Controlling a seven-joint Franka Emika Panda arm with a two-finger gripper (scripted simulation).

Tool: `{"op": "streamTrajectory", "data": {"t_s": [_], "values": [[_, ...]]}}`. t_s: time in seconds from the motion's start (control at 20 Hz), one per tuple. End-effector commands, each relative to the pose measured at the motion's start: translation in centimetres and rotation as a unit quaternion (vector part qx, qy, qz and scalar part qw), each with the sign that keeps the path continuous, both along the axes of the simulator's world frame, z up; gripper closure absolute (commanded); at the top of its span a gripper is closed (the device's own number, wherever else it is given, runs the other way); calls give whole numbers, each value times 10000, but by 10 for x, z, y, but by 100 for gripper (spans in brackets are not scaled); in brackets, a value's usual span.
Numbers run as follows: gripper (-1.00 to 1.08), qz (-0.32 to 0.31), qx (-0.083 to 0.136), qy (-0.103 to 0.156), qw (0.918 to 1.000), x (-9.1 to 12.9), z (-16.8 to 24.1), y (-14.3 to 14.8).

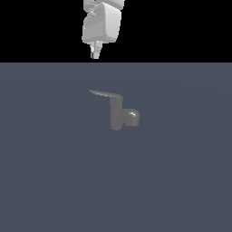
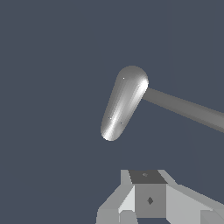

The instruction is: Turn on the faucet by rotating a designated handle.

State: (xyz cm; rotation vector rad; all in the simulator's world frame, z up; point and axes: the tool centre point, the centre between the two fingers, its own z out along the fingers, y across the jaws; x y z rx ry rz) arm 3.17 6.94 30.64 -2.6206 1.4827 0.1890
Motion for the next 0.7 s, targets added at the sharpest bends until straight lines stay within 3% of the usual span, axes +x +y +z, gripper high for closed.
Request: {"op": "streamTrajectory", "data": {"t_s": [0.0, 0.65], "values": [[108, -346, -102, 39, 9993, 14, -20, 3], [108, -1743, -697, 18, 9822, 64, -109, 16]]}}
